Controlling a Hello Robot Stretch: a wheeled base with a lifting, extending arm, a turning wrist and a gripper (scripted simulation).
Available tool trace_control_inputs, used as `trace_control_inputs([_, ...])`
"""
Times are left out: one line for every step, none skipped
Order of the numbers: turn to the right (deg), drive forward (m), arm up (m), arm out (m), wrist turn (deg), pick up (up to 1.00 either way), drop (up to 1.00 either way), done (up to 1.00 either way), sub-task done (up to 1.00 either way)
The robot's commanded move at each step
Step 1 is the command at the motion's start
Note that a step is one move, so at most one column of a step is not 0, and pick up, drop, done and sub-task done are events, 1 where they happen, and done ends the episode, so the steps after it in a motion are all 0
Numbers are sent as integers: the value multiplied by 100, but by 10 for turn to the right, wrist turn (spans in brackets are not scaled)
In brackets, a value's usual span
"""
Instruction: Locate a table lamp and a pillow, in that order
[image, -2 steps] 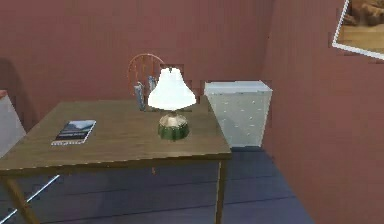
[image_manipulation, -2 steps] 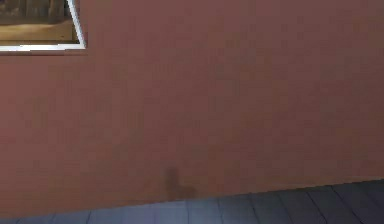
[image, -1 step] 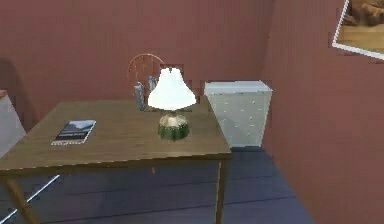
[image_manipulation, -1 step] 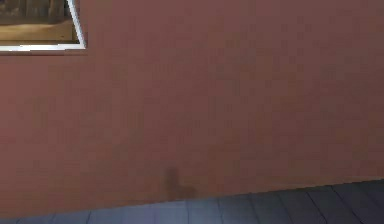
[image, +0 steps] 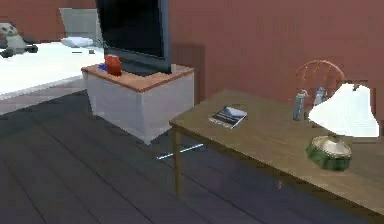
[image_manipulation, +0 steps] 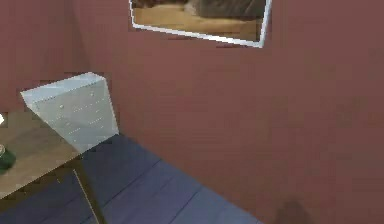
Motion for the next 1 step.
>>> trace_control_inputs([-450, 0, 0, 0, 0, 0, 0, 0, 0])
